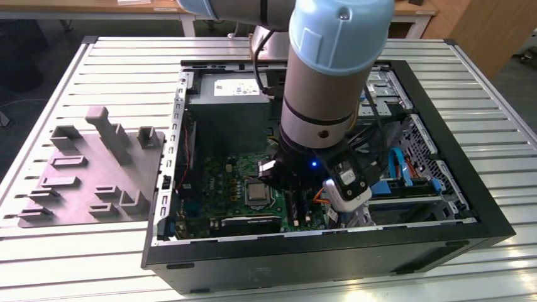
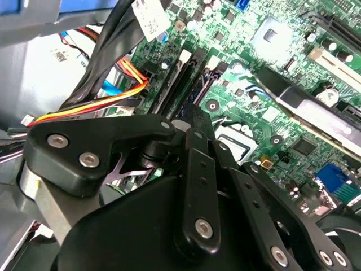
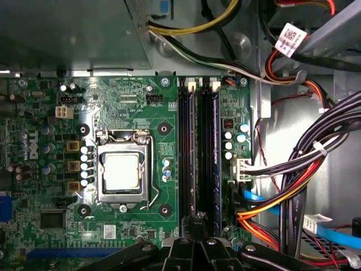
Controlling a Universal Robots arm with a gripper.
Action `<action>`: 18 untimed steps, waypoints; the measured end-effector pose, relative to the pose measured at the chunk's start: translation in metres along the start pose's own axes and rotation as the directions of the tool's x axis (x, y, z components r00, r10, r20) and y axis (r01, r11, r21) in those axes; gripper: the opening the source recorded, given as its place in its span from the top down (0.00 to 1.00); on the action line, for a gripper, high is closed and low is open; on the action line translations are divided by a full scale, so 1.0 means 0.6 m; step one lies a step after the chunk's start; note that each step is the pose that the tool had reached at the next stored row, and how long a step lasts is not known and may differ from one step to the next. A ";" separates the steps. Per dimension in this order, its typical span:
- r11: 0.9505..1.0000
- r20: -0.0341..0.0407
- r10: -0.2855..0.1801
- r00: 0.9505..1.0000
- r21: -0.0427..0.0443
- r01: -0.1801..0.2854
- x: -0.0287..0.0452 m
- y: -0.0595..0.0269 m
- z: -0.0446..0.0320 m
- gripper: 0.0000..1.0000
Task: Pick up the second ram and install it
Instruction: 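Press down the second ram until it locks into place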
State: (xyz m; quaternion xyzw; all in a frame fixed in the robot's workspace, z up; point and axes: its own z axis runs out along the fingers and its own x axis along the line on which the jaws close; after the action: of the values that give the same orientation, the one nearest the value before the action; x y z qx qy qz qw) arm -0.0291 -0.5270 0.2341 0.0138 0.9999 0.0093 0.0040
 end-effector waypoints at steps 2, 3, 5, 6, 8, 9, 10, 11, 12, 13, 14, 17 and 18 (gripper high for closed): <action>1.000 -0.001 0.000 1.000 0.000 0.000 -0.002 -0.001 0.002 0.90; 1.000 -0.002 0.000 1.000 0.000 0.000 -0.003 -0.001 0.003 0.90; 1.000 -0.002 0.000 1.000 0.000 0.000 -0.004 -0.001 0.005 0.90; 1.000 -0.002 0.000 1.000 0.000 0.000 -0.005 -0.001 0.007 0.90; 1.000 -0.002 0.000 1.000 0.000 0.000 -0.005 -0.001 0.011 0.90; 1.000 -0.002 0.000 1.000 0.000 0.000 -0.005 -0.001 0.012 0.90; 1.000 -0.002 0.000 1.000 0.000 0.000 -0.005 -0.001 0.012 0.90; 1.000 -0.002 0.000 1.000 0.000 0.000 -0.005 -0.001 0.012 0.90; 1.000 -0.002 0.000 1.000 0.000 0.000 -0.005 -0.001 0.012 0.90; 1.000 -0.002 0.000 1.000 0.000 0.000 -0.005 -0.001 0.012 0.90; 1.000 -0.002 0.000 1.000 0.000 0.000 -0.005 -0.001 0.013 0.90; 1.000 -0.002 0.000 1.000 0.000 0.000 -0.005 -0.001 0.015 0.90; 1.000 -0.002 0.000 1.000 0.000 0.000 -0.005 -0.001 0.015 0.90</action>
State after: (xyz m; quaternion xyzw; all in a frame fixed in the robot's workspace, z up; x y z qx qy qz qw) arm -0.0261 -0.5275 0.2251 0.0138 0.9999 0.0092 0.0030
